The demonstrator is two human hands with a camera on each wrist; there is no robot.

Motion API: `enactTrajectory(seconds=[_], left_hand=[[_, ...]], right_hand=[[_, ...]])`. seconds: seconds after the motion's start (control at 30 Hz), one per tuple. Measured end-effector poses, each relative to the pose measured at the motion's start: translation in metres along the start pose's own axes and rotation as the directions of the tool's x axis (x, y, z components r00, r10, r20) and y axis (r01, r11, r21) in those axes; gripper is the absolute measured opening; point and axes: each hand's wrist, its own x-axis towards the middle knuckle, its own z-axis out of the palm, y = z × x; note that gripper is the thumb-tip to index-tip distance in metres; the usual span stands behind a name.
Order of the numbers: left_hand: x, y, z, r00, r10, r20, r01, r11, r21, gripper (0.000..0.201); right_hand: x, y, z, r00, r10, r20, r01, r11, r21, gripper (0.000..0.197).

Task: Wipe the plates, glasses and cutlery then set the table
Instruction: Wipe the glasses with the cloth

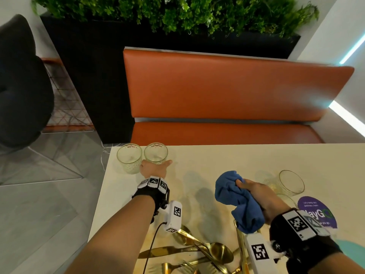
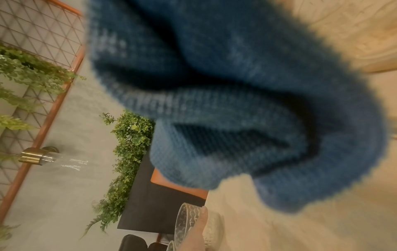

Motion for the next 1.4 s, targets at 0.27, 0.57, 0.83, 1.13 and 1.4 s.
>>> enactTrajectory(seconds=[0.27, 0.57, 0.83, 1.13, 1.4], left_hand=[[-0.019, 0.008, 0.000, 0.989, -0.132, 0.071, 0.117, 0.974, 0.192, 0.107], [-0.147, 0.034, 0.066, 0.812, 0.202, 0.548, -0.305, 0.947, 0.102, 0.091], [-0.232, 0.004, 0.150, 0.506, 0.256, 0.824, -0.594, 0.796, 0.118, 0.109], [-0.233, -0.016, 0.199, 0.642, 0.410, 0.648, -0.491, 0.869, -0.064, 0.103], [-0.255, 0.002, 0.178, 0.337, 0.665, 0.666, -0.803, 0.573, -0.166, 0.073]], right_hand=[[-0.006, 0.007, -0.012, 1.000, 0.019, -0.003, -0.019, 0.999, 0.035, 0.020], [-0.048, -0.025, -0.093, 0.986, -0.042, -0.160, 0.086, 0.956, 0.281, 0.027], [-0.075, -0.013, -0.161, 0.959, -0.046, -0.278, 0.149, 0.920, 0.362, 0.025], [-0.081, 0.019, -0.200, 0.989, 0.024, -0.145, 0.040, 0.905, 0.423, 0.019], [-0.080, 0.027, -0.175, 0.867, -0.489, -0.095, 0.217, 0.542, -0.812, 0.025]])
